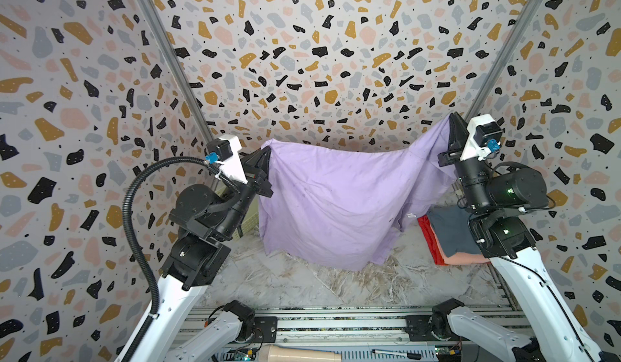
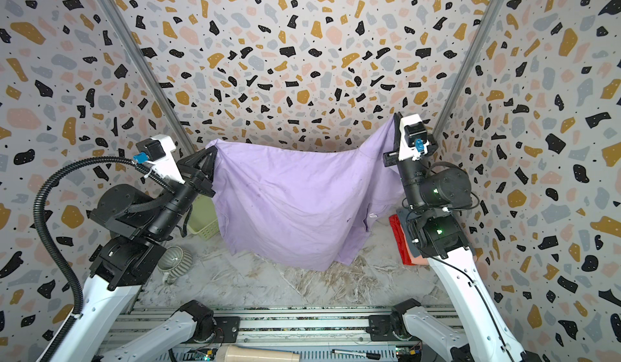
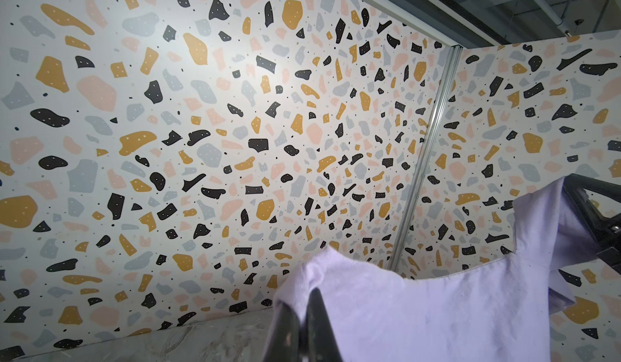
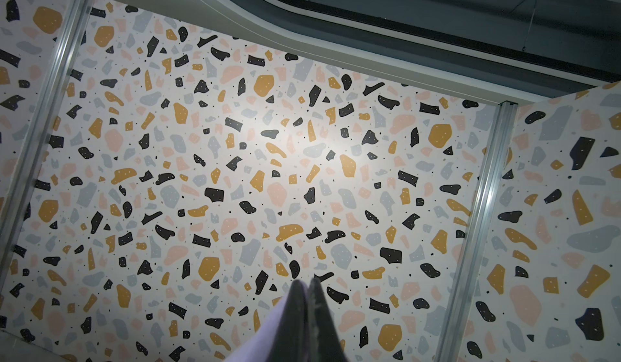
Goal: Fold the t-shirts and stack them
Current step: 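Lift the shirt high with both grippers and spread it apart, then lay the shirt flat on the table with both grippers and release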
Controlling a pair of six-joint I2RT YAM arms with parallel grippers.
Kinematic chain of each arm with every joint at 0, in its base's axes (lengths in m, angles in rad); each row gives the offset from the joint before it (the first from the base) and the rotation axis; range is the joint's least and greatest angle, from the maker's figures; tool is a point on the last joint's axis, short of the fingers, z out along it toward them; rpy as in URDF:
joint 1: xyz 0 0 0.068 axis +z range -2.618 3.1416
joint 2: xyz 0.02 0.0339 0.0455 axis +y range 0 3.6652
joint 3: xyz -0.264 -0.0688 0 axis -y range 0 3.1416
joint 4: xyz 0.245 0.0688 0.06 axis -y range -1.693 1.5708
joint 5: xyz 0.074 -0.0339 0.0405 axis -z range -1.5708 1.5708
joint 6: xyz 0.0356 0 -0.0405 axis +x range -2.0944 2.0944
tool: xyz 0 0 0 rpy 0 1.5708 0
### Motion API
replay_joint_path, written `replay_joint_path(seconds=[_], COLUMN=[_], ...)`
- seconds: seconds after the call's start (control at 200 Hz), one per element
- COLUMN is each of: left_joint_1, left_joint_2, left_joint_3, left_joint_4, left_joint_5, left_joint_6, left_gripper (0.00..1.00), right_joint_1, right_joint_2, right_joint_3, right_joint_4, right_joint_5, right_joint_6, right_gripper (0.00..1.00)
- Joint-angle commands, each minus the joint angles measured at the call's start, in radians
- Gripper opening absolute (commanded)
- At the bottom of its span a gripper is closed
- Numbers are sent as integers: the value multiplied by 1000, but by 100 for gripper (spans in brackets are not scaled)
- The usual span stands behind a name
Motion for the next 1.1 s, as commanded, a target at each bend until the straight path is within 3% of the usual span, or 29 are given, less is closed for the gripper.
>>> replay_joint_path(seconds=[0.0, 0.2, 0.35, 0.641, 0.896, 1.091], left_joint_1=[2, 2, 2, 2, 2, 4], left_joint_2=[-29, -47, -83, -100, 37, 216], left_joint_3=[9, 9, 5, -7, -121, -224], left_joint_4=[94, 106, 101, 79, 157, 214], left_joint_5=[16, 139, 173, 89, 88, 19], left_joint_6=[15, -22, -56, -55, -129, -167], left_gripper=[0, 0, 0, 0, 0, 0], right_joint_1=[1, 1, 1, 1, -5, -103], right_joint_2=[-6, -13, -15, 17, 189, 364], right_joint_3=[69, 208, 329, 438, 337, 137], right_joint_4=[52, -7, -99, -149, -120, -45], right_joint_5=[-7, -83, -130, -142, -11, -87], right_joint_6=[-46, -85, -108, -170, -237, -117], right_gripper=[0, 0, 0, 0, 0, 0])
